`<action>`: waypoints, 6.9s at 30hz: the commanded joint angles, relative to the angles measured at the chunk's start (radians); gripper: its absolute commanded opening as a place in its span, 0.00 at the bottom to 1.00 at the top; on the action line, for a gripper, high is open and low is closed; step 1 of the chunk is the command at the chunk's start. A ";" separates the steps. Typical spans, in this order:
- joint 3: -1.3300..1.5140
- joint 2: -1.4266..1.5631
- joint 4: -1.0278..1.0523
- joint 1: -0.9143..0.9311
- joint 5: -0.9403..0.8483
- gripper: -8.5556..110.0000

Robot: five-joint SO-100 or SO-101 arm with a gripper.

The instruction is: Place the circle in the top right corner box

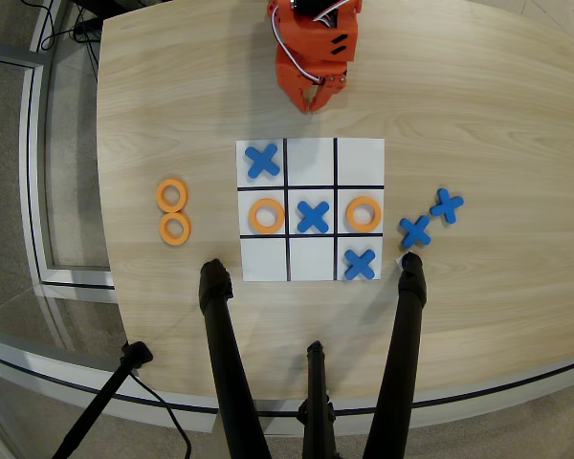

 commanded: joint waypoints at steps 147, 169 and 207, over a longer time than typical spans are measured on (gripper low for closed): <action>-1.853 -2.123 -0.298 0.110 0.121 0.07; -2.163 -2.487 -0.293 0.110 0.152 0.07; -1.387 -1.381 -0.018 0.106 0.071 0.15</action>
